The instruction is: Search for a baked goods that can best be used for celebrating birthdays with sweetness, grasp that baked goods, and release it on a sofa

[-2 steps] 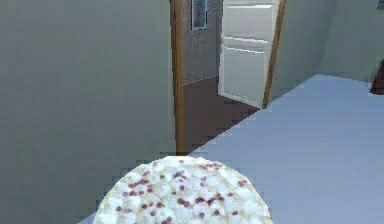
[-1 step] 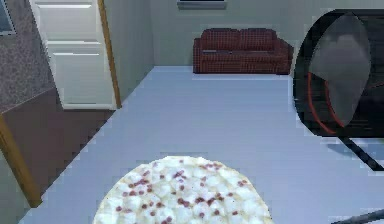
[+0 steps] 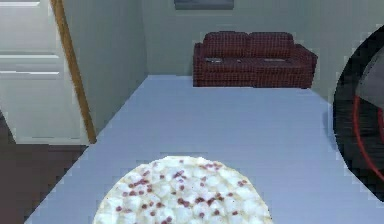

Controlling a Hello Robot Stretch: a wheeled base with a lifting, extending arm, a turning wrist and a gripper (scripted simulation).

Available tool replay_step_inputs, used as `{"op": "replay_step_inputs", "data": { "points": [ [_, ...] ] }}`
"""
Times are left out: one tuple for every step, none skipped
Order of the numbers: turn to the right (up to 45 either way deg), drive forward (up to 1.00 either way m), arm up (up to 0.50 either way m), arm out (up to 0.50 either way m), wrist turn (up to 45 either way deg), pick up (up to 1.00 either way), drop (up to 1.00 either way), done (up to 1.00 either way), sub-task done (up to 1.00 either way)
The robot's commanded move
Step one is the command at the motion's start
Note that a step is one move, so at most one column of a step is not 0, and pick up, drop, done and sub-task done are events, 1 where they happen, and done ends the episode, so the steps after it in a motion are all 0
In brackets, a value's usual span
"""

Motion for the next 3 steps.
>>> {"op": "replay_step_inputs", "data": {
  "points": [
    [12.0,0.0,0.0,0.0,0.0,0.0,0.0,0.0,0.0],
    [0.0,0.15,0.0,0.0,0.0,0.0,0.0,0.0,0.0],
    [6.0,0.0,0.0,0.0,0.0,0.0,0.0,0.0,0.0]
  ]
}}
